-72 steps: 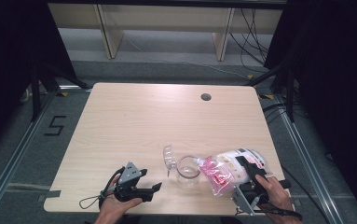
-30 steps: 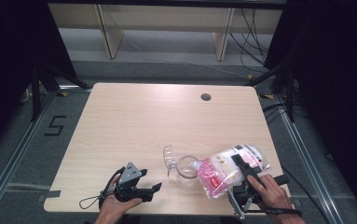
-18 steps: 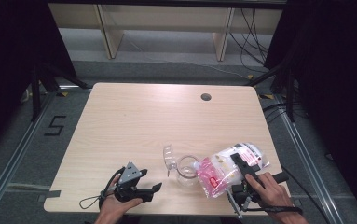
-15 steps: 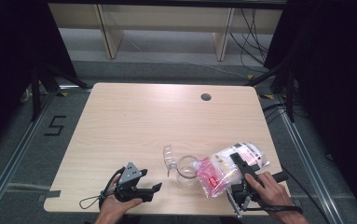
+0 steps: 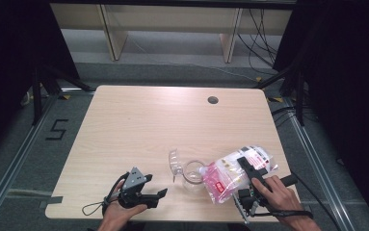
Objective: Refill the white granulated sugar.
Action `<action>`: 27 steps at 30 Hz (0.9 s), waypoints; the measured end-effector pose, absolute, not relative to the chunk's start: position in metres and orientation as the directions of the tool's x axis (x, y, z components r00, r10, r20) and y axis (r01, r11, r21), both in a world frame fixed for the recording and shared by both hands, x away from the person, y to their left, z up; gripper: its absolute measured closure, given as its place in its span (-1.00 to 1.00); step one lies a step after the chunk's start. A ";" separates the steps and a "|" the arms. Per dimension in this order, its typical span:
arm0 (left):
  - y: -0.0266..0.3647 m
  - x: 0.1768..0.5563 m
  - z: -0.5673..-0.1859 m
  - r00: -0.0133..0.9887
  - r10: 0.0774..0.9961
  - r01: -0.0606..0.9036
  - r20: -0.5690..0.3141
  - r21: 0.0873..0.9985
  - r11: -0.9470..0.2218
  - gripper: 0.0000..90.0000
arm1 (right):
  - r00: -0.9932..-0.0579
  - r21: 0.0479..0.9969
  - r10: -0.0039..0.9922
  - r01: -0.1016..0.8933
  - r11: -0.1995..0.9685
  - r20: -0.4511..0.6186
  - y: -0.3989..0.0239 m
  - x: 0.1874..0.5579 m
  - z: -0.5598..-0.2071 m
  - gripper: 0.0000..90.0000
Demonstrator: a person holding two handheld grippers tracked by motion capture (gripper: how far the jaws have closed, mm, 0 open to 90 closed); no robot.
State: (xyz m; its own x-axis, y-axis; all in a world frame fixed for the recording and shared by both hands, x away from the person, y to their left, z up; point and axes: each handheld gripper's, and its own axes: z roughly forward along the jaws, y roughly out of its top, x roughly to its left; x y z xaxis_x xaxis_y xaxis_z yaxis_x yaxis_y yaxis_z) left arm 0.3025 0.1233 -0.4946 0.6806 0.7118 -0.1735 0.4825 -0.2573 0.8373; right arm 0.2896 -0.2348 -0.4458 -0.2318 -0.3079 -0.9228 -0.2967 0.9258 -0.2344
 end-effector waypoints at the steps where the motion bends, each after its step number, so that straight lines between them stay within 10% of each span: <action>1: 0.123 0.302 -0.495 0.672 0.716 0.493 -0.188 0.835 -0.243 -0.45 | -0.230 -0.254 -0.327 -0.297 0.921 -0.917 -0.234 0.289 -0.444 0.22; 27: 0.123 0.302 -0.495 0.677 0.714 0.486 -0.178 0.837 -0.253 -0.45 | -0.181 -0.325 -0.389 -0.304 0.896 -0.903 -0.231 0.289 -0.437 0.26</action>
